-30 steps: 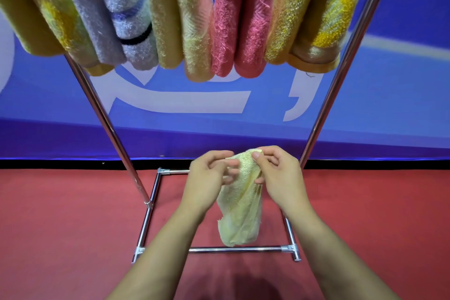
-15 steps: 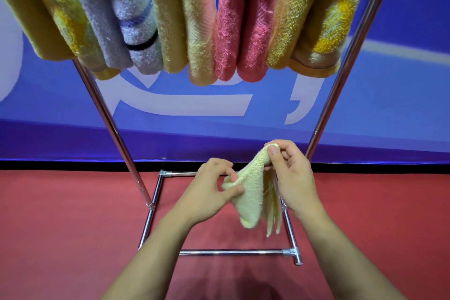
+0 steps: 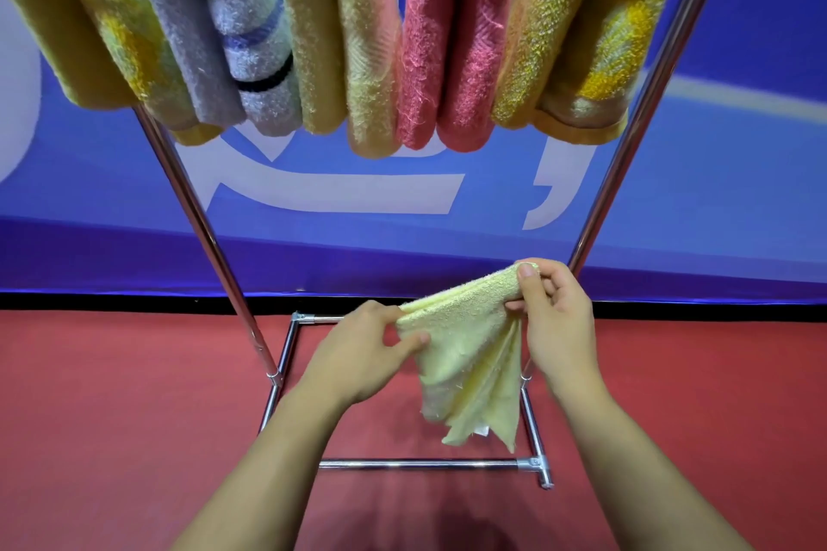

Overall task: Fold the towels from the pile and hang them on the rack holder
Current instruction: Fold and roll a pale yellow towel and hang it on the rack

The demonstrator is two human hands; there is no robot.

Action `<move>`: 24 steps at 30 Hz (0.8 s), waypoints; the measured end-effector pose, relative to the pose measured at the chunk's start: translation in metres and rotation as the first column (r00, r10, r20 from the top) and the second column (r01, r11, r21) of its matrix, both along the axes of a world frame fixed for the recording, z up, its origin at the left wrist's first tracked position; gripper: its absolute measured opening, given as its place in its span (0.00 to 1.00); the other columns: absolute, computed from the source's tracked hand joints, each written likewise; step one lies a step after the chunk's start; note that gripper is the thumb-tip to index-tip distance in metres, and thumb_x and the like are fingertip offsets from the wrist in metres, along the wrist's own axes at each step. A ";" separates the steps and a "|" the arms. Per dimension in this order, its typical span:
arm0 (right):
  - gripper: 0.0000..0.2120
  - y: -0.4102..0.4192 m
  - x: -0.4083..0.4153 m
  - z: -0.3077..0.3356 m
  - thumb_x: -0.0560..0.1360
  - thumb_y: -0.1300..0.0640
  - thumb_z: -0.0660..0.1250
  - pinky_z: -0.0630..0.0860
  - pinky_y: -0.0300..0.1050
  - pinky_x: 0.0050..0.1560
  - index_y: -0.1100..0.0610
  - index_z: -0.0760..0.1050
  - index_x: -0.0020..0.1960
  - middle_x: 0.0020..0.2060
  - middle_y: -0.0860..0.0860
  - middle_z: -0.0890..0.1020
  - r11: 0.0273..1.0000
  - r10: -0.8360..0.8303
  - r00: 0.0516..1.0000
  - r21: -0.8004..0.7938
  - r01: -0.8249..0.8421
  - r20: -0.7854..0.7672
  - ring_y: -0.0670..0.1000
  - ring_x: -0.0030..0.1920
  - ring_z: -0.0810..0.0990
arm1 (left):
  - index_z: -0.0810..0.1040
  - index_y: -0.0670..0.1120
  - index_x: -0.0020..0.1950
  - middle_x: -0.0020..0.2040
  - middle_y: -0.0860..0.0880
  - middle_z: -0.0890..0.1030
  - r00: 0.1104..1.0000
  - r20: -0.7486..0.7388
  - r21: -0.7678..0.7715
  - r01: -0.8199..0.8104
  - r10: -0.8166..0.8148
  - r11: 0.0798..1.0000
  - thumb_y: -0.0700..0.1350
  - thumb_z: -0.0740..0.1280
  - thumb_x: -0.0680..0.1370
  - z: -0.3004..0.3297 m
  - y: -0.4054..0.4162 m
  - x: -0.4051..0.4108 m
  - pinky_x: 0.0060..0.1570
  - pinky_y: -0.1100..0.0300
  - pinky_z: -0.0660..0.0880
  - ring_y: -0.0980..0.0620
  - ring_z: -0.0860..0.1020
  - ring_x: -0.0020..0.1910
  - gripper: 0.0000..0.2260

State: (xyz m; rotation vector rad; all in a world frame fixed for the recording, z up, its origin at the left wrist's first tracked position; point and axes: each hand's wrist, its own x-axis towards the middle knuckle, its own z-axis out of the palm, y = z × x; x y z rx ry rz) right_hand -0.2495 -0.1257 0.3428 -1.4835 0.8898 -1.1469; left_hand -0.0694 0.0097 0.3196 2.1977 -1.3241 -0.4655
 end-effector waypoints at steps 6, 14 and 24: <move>0.06 -0.001 0.001 -0.011 0.82 0.51 0.65 0.80 0.52 0.56 0.51 0.79 0.51 0.45 0.49 0.86 0.998 -0.060 0.991 0.012 0.062 -0.116 0.49 0.45 0.84 | 0.82 0.55 0.59 0.60 0.58 0.78 0.965 0.192 -0.058 -0.170 0.178 0.984 0.70 0.62 0.77 0.013 0.001 -0.003 0.49 0.55 0.73 0.53 0.78 0.60 0.23; 0.07 -0.001 0.006 -0.015 0.82 0.51 0.65 0.81 0.56 0.58 0.53 0.80 0.51 0.45 0.51 0.86 0.998 -0.051 0.994 0.039 0.055 -0.100 0.45 0.43 0.84 | 0.84 0.50 0.43 0.42 0.56 0.84 0.955 -0.148 -0.320 -0.292 0.257 0.901 0.59 0.73 0.75 0.007 -0.003 0.004 0.44 0.64 0.72 0.60 0.81 0.43 0.13; 0.05 -0.008 0.005 -0.016 0.83 0.54 0.65 0.82 0.49 0.55 0.53 0.80 0.51 0.46 0.53 0.86 0.995 -0.036 0.999 0.093 0.038 -0.023 0.46 0.47 0.83 | 0.86 0.55 0.52 0.38 0.57 0.84 0.907 -0.406 -0.416 -0.294 0.114 0.861 0.48 0.79 0.73 0.009 -0.001 0.008 0.46 0.61 0.77 0.59 0.81 0.38 0.09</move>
